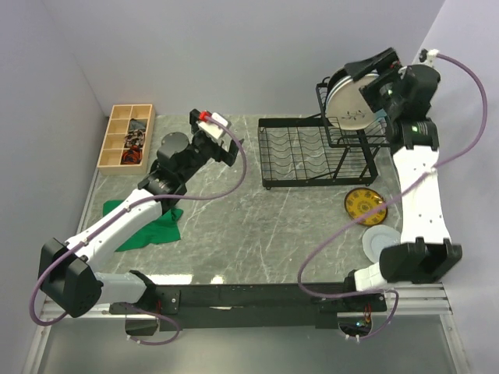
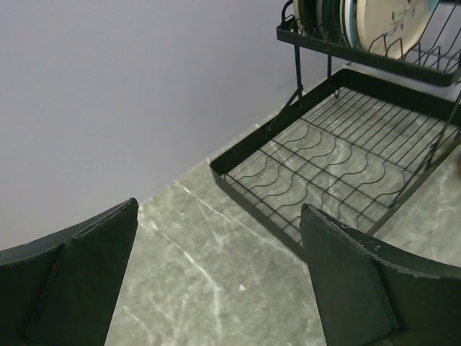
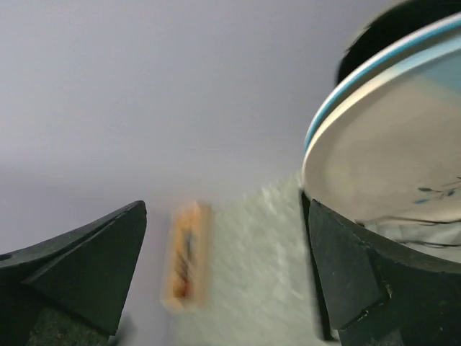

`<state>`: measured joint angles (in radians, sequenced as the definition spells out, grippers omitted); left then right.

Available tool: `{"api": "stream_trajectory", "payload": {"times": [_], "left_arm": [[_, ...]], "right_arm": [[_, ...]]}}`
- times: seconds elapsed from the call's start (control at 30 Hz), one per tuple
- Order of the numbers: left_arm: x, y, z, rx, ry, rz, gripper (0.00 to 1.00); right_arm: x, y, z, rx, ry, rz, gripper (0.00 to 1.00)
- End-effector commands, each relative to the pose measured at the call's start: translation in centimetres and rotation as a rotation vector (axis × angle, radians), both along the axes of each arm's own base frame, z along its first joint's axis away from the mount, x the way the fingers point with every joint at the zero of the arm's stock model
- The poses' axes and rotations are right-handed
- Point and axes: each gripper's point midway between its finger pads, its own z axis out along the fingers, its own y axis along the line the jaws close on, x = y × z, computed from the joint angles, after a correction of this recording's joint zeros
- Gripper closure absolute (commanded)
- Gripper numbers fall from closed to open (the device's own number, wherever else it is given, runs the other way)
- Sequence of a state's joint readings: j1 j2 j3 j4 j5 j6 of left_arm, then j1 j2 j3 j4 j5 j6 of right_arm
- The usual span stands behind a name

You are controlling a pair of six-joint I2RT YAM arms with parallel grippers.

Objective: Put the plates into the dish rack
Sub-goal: Grab a plate with the right arm

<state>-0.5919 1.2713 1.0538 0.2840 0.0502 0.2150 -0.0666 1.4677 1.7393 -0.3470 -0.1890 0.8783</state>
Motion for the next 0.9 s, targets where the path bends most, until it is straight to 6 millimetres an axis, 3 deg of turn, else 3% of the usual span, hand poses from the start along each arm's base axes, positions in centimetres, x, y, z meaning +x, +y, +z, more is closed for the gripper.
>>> {"api": "stream_trajectory", "payload": {"times": [0.0,0.03,0.07,0.13,0.17,0.2,0.33,0.47,0.6,0.7,0.73,0.8,0.87], "left_arm": [[-0.2,0.4,4.8,-0.209,0.041,-0.021,0.0],[0.1,0.6,4.7,-0.25,0.079,-0.003,0.01],[0.6,0.9,4.6,-0.299,0.137,0.013,0.01],[1.1,1.2,4.3,-0.338,0.196,0.019,0.01],[1.3,1.4,4.0,-0.372,0.244,0.001,0.01],[1.3,1.2,3.5,-0.38,0.276,-0.019,0.01],[0.8,0.4,2.8,-0.422,0.343,-0.118,0.01],[0.8,-1.4,1.4,-0.463,0.478,-0.19,0.01],[0.5,-3.4,-1.0,-0.467,0.646,-0.268,0.01],[-0.1,-4.3,-2.6,-0.489,0.734,-0.309,0.0],[-0.3,-4.5,-3.0,-0.495,0.755,-0.317,0.01],[-0.5,-4.8,-4.4,-0.504,0.807,-0.311,0.01],[-1.1,-5.3,-5.7,-0.497,0.861,-0.306,0.01]], "right_arm": [[-6.6,4.4,3.1,-0.585,-0.323,0.394,0.0],[-7.7,5.0,2.5,-0.646,-0.329,0.456,0.0],[-8.6,4.8,0.0,-0.681,-0.238,0.495,0.0],[-10.0,4.0,-1.6,-0.873,-0.222,0.542,0.0],[-11.5,3.7,-4.0,-0.914,-0.141,0.597,0.0],[-12.2,3.2,-4.9,-1.044,-0.15,0.631,0.0],[-17.0,1.1,-9.3,-1.262,-0.03,0.713,0.0],[-21.5,-1.0,-15.0,-1.318,0.184,0.828,0.02],[-24.5,-4.5,-20.5,-1.332,0.414,0.877,0.09],[-27.3,-7.1,-26.0,-1.333,0.632,0.919,0.1],[-28.0,-8.2,-26.8,-1.364,0.699,0.901,0.1],[-29.2,-8.8,-29.3,-1.366,0.772,0.935,0.11],[-29.7,-9.5,-30.5,-1.389,0.809,0.919,0.12]]}}
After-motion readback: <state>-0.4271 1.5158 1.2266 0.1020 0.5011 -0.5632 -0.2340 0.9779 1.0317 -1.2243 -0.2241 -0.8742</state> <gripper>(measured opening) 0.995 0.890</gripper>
